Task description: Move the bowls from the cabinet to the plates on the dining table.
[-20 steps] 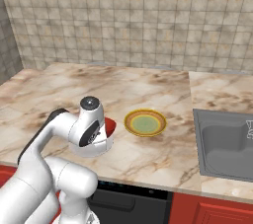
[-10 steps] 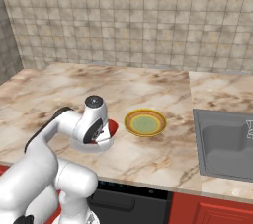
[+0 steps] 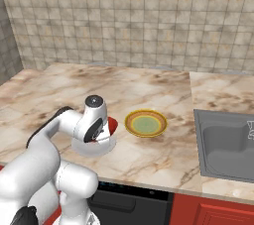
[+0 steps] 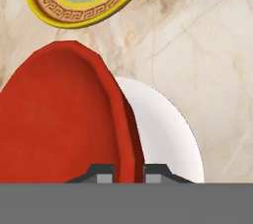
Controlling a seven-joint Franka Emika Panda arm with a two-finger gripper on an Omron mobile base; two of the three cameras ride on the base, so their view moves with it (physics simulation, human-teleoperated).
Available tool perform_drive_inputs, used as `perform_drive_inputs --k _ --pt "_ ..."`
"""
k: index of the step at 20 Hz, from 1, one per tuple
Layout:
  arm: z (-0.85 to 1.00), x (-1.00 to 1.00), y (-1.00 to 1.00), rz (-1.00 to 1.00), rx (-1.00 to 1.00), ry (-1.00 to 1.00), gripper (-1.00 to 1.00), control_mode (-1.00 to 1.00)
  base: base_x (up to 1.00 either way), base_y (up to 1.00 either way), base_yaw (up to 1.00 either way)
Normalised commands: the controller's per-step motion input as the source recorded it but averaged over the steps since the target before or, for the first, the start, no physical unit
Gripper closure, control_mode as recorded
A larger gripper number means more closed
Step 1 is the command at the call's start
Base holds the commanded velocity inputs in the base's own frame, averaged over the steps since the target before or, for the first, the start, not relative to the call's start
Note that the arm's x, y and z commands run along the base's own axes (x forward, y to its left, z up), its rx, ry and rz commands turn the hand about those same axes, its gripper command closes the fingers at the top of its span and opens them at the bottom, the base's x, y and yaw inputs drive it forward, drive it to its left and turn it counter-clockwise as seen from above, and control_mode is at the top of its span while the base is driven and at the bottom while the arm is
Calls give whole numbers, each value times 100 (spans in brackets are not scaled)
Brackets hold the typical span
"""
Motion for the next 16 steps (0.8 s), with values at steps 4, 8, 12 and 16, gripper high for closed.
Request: perform_drive_inputs --k 4,8,12,16 --pt "-1 -5 12 0 0 -1 100 -100 0 0 0" --pt "0 -36 0 0 0 -2 100 -100 0 0 0" --pt "0 -47 0 0 0 -11 100 -100 0 0 0" --pt "-2 -26 0 0 0 -10 100 -100 0 0 0"
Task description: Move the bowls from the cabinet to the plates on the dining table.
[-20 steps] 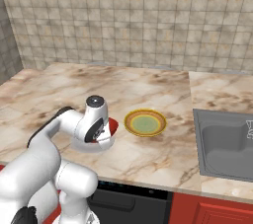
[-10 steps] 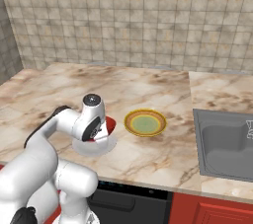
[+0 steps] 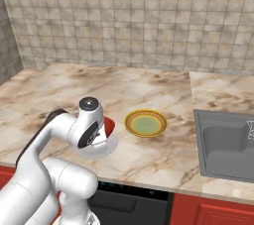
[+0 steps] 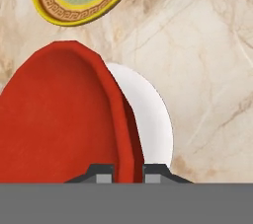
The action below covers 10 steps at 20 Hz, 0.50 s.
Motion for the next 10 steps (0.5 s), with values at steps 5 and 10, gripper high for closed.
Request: perform_drive_inputs --k 5,10 --pt "-22 0 0 0 0 -4 100 -100 0 0 0" --pt "-28 0 0 0 0 -1 100 -100 0 0 0"
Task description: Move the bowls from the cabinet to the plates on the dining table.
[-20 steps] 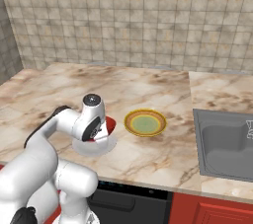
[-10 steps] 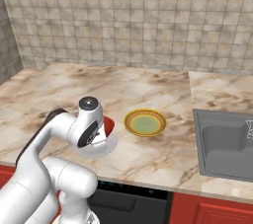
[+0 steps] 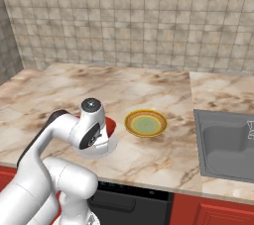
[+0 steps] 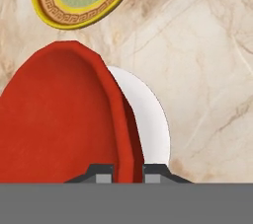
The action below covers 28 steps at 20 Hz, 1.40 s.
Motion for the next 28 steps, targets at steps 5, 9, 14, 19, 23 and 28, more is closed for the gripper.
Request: perform_drive_inputs --k 5,9,14,19,23,28 --pt "-24 0 0 0 0 0 100 -100 0 0 0" --pt "-18 0 0 0 0 0 100 -100 0 0 0" --pt "-10 0 0 0 0 0 100 -100 0 0 0" --pt "-21 0 0 0 0 0 100 -100 0 0 0" --pt "-26 0 0 0 0 0 100 -100 0 0 0" --pt "-14 0 0 0 0 0 100 -100 0 0 0"
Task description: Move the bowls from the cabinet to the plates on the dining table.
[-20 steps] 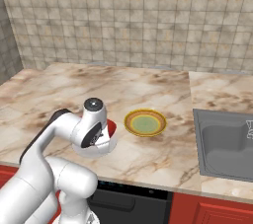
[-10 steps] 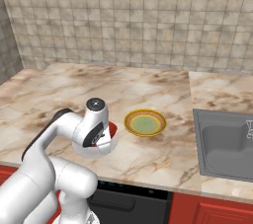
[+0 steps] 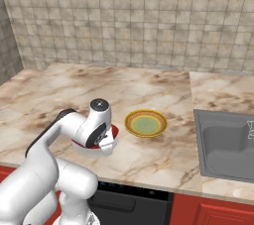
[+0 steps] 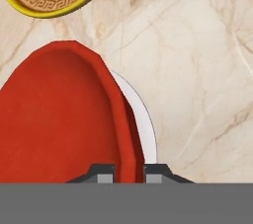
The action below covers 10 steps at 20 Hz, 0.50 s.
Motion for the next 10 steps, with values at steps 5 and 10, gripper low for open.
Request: perform_drive_inputs --k 5,10 --pt "0 0 0 0 0 0 100 -100 0 0 0" --pt "0 0 0 0 0 0 -100 -100 0 0 0"
